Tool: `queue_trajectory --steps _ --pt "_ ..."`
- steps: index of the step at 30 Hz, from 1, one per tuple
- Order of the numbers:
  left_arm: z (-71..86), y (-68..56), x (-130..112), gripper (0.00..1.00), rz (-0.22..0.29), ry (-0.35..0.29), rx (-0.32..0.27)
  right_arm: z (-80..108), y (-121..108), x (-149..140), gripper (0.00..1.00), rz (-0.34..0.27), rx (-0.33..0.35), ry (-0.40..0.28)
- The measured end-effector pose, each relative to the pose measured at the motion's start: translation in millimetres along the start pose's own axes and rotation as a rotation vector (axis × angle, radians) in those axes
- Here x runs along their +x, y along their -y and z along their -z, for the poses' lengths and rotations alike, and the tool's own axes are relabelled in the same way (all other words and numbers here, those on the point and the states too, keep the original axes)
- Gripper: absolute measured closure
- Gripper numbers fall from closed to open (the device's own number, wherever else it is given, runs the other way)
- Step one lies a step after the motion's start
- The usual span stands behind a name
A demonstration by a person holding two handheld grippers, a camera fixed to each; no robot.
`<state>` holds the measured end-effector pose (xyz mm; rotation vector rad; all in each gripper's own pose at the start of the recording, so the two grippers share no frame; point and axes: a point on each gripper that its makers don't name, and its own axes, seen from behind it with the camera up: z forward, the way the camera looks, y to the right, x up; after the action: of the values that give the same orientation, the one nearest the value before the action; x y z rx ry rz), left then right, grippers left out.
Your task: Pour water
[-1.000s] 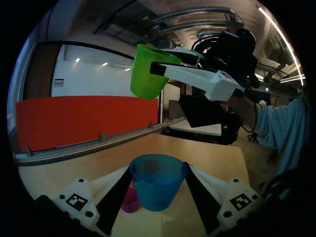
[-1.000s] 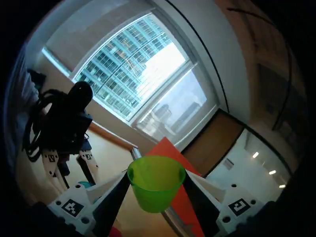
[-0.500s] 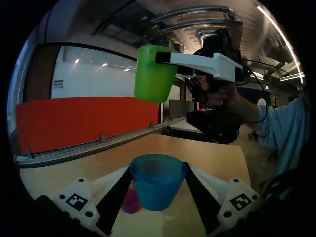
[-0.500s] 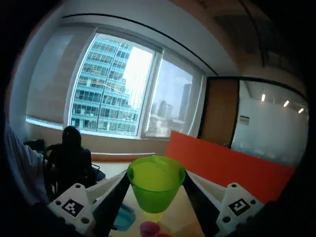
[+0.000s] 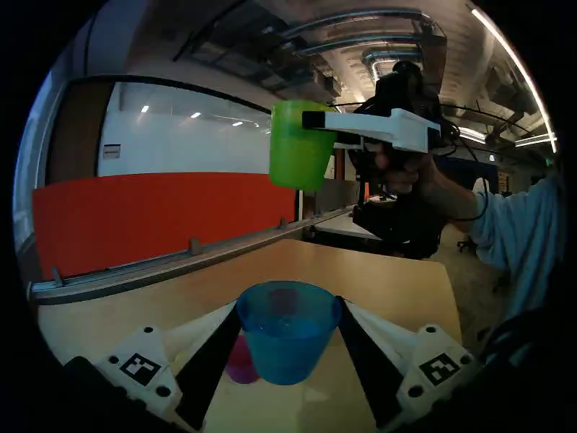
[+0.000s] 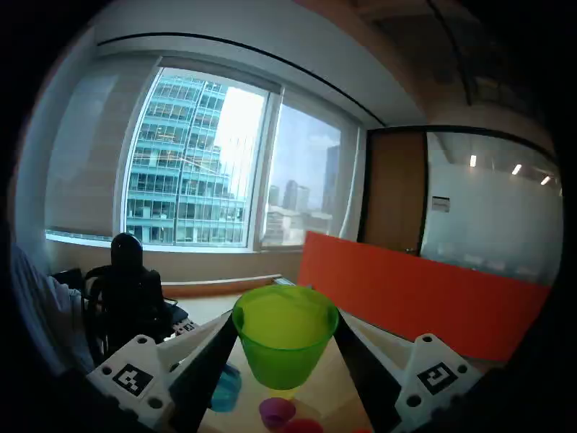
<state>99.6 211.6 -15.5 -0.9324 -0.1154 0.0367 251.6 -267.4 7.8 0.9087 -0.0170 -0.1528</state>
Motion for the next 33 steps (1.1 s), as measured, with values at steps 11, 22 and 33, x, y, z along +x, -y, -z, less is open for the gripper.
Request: queue_trajectory --steps 11,22,33 --pt "15.0 15.2 -14 0.11 0.006 0.035 0.036 26.0 -27 -32 0.08 -0.003 -0.069 0.034" --pt "19.4 19.5 -34 0.11 0.007 0.088 0.047 40.2 -35 -55 0.08 -0.034 -0.082 0.049" --pt "19.8 20.9 -65 0.11 0.007 0.188 0.038 49.9 -30 -101 0.07 -0.037 -0.062 0.1"
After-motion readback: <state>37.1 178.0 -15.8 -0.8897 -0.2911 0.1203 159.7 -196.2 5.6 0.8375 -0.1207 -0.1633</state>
